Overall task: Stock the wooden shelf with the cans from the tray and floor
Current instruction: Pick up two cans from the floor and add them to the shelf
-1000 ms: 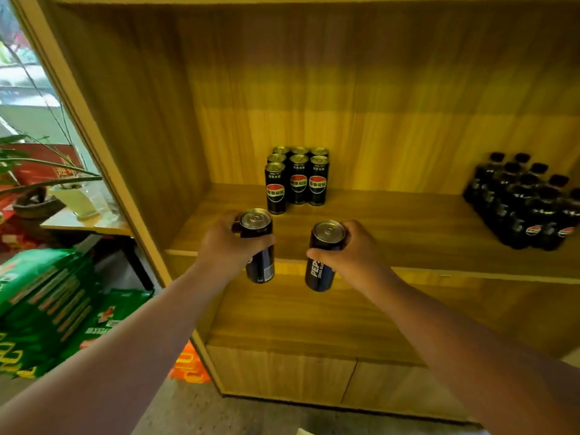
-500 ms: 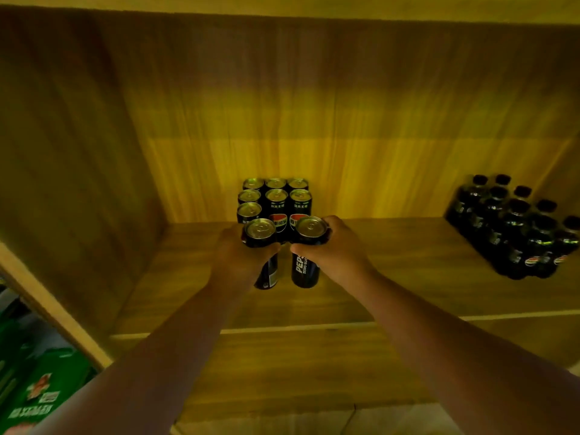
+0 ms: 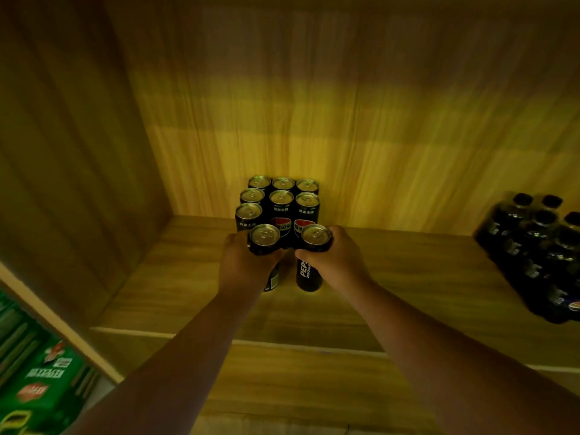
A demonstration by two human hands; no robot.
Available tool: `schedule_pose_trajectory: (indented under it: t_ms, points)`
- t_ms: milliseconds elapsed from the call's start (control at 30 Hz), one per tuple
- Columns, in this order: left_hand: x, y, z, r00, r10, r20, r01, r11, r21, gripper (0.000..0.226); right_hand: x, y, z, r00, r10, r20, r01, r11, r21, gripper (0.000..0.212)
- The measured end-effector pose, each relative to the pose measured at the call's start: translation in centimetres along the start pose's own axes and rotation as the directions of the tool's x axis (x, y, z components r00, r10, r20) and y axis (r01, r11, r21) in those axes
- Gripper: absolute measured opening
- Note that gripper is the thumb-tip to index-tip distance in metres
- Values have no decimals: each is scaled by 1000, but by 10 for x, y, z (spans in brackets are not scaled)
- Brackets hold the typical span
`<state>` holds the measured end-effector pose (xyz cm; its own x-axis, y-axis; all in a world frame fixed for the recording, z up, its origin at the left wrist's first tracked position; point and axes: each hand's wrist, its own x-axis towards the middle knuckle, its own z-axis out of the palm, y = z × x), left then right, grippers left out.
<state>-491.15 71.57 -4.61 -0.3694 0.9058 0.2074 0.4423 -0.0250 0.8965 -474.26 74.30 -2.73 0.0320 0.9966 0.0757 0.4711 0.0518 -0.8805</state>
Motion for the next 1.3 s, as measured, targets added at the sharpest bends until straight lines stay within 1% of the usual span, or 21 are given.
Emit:
schedule_pose_trajectory:
  t_ms: [67, 167, 267, 367, 500, 633, 700, 767, 867, 933, 1033, 1200, 1300]
  points:
    - [-3, 3, 3, 1000, 28, -6, -28, 1000, 1, 36, 2, 3, 0, 1000, -1, 5, 1, 1000, 4, 63]
    - [-5, 8, 5, 997, 73, 3, -73, 997, -23, 26, 4, 6, 0, 1000, 8, 17, -9, 999, 35, 60]
    - [-4, 7, 9, 995, 93, -24, -94, 995, -28, 29, 3, 6, 1, 1000, 5, 25, -6, 999, 39, 56]
    - [-1, -2, 11, 997, 45, -58, -46, 999, -4, 40, 2, 6, 2, 1000, 1, 30, -3, 999, 54, 55]
    - [2, -14, 12, 998, 45, -42, -46, 998, -31, 61, 1, 11, 3, 1000, 0, 32, -3, 997, 82, 61]
    - [-7, -20, 11, 996, 50, -75, -47, 998, 29, 67, -6, 18, 3, 999, 21, 34, -23, 998, 51, 68]
    - [-14, -29, 10, 995, 47, -83, -43, 998, 47, 65, -13, 22, 3, 999, 34, 9, -34, 999, 10, 65]
    - [-21, -41, 10, 997, -2, -76, 5, 999, 41, 59, -20, 28, 4, 999, 50, -9, -50, 999, -3, 59]
    - [-32, -51, 14, 996, -62, -65, 62, 998, 12, 59, -27, 37, 10, 996, 87, -1, -87, 996, -10, 51]
    - [-37, -54, 17, 995, -68, -67, 69, 998, 3, 58, -28, 42, 16, 994, 105, 4, -105, 994, -10, 51]
    - [-38, -58, 23, 995, -73, -66, 71, 997, -32, 49, -27, 46, 21, 995, 104, -11, -104, 994, -16, 51]
    - [-38, -57, 27, 989, -116, -89, 109, 991, -77, 45, -23, 50, 25, 994, 100, -44, -101, 994, -31, 43]
    - [-36, -56, 29, 990, -112, -90, 106, 992, -68, 44, -19, 53, 28, 995, 86, -51, -88, 995, -42, 39]
